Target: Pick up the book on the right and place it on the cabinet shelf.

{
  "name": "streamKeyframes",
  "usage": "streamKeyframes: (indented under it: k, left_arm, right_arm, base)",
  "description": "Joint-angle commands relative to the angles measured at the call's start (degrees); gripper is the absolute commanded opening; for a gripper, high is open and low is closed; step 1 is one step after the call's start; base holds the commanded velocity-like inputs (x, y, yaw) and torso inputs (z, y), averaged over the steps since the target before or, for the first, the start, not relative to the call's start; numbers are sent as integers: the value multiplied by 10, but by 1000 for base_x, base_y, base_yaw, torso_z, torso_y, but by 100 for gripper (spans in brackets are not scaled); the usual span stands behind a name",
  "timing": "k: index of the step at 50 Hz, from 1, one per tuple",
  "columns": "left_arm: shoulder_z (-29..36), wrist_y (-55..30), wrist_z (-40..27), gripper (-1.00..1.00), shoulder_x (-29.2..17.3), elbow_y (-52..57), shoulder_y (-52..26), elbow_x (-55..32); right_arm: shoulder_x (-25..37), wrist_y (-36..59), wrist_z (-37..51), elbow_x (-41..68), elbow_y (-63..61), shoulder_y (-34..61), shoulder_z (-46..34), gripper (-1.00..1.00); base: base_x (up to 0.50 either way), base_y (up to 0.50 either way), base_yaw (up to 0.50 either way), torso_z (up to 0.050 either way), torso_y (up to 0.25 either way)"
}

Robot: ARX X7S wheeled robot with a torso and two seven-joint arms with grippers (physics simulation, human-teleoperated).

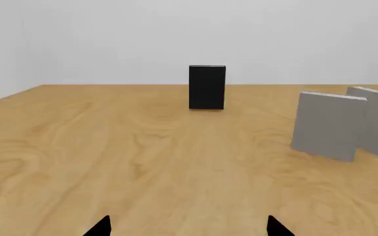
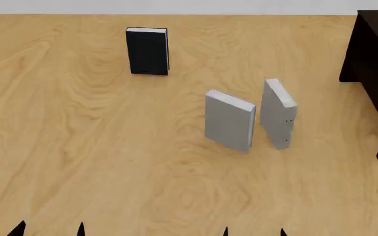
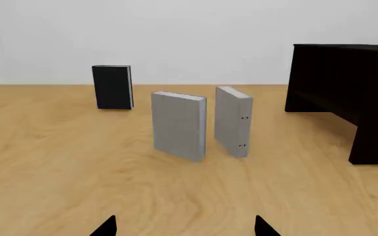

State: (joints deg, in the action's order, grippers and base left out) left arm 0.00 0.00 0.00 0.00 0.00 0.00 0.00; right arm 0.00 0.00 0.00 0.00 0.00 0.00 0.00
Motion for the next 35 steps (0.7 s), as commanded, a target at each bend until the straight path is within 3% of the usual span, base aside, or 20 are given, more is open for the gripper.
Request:
streamKeyframes:
  k: [1, 5, 13, 21, 30, 35]
  left_arm:
    - [39, 2, -39, 100, -33, -1, -2, -33]
    - [35, 32, -14, 100, -44, 35, 26, -72]
    - [38, 28, -20, 100, -51, 58, 28, -81]
    - [31, -94, -63, 100, -71, 153, -47, -70]
    - [34, -192, -81, 100, -81, 254, -134, -71]
    - [43, -177, -83, 100, -92, 261, -127, -57]
  right_arm:
    - [6, -1, 7, 6, 1, 0, -7, 100]
    - [14, 3, 28, 18, -36, -23, -16, 100]
    - [29, -4, 45, 26, -46, -23, -30, 100]
    - [62, 165, 52, 28, -173, 69, -28, 100]
    - [77, 228, 44, 30, -203, 142, -44, 100]
    - [85, 210, 30, 34, -181, 157, -56, 100]
  base:
    - [0, 0, 0, 0, 0]
    - [0, 0, 0, 9, 0]
    - [0, 0, 0, 50, 0]
    - [0, 0, 0, 50, 0]
    - [0, 0, 0, 50, 0]
    - [176, -93, 0, 50, 0]
